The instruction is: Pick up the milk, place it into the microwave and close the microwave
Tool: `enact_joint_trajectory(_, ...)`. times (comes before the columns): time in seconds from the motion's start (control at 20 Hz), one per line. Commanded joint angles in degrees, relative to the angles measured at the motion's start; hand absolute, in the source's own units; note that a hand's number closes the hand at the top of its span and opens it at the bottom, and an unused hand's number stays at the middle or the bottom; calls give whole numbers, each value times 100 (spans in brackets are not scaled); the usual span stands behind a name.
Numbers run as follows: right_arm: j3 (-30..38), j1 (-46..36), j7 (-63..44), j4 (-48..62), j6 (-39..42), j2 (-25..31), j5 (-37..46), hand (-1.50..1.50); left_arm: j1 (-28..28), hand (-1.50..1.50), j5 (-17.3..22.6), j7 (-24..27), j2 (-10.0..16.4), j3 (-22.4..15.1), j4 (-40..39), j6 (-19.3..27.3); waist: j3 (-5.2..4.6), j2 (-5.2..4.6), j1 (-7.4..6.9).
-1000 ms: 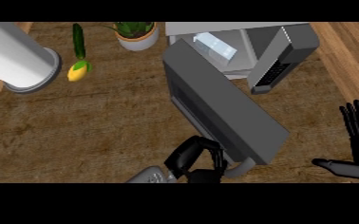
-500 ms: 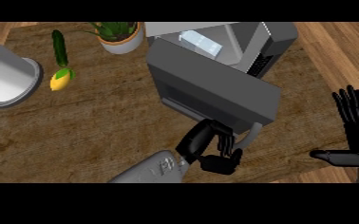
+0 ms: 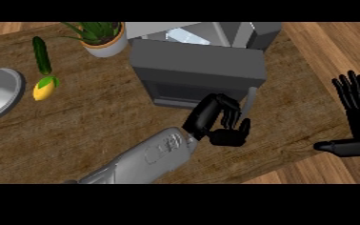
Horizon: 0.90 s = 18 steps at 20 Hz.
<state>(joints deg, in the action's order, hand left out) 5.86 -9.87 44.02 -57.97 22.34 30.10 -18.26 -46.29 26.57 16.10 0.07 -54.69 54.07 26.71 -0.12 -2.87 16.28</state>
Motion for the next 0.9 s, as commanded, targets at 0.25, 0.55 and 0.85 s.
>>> enact_joint_trajectory(0.25, -99, -345, -45, -278, 541, 131, -276, -150, -924, 150, 477, -26, -7, 276, -472, 214, 31, -146, 344)
enact_joint_trajectory(0.55, -175, -603, -267, -447, 671, 135, -496, -150, -1390, 150, 685, -14, -6, 381, -784, 287, 46, -221, 471)
enact_joint_trajectory(0.85, -338, -760, -499, -690, 980, 263, -651, -150, -1667, 150, 904, -21, -3, 511, -1121, 382, 44, -280, 649)
